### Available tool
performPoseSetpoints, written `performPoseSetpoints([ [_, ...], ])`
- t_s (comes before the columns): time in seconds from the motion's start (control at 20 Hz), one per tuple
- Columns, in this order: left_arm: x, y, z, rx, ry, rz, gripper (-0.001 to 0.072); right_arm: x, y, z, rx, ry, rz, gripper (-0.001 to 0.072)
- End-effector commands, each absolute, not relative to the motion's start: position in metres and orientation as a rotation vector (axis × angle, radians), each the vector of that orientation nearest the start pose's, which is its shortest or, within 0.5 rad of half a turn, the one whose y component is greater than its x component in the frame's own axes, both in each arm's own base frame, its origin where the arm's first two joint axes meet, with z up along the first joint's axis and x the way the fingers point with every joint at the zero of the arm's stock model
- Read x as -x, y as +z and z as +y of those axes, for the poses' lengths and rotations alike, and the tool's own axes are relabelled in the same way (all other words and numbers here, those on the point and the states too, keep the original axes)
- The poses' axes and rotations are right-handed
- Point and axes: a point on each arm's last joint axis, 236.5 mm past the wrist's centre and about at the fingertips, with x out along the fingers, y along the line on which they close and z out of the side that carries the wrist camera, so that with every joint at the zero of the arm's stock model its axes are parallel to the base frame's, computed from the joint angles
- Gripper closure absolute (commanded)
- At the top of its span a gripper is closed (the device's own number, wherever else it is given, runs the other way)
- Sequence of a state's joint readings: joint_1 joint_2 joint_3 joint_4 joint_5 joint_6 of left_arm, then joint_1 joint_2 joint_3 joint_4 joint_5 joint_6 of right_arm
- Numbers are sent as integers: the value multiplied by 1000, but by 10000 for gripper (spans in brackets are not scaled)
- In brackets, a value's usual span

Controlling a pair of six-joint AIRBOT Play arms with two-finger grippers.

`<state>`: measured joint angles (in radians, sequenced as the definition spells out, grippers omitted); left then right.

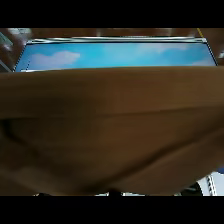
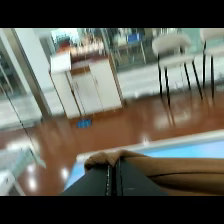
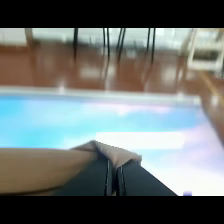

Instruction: Fold the shirts.

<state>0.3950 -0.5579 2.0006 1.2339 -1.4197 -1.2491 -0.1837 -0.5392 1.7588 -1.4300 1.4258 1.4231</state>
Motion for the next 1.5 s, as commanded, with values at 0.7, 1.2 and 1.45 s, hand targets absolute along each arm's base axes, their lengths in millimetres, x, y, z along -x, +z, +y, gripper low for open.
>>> performPoseSetpoints([
  [0.7, -471, 128, 6, 60, -149, 686, 674, -537, 54, 33, -100, 93, 717, 651],
  [1.2, -536, -20, 0, 290, -19, 815, 673, -570, -46, 42, -215, 47, 766, 650],
  [1.45, -508, -30, 1, 226, -53, 945, 673, -542, -59, 39, -228, 56, 909, 650],
])
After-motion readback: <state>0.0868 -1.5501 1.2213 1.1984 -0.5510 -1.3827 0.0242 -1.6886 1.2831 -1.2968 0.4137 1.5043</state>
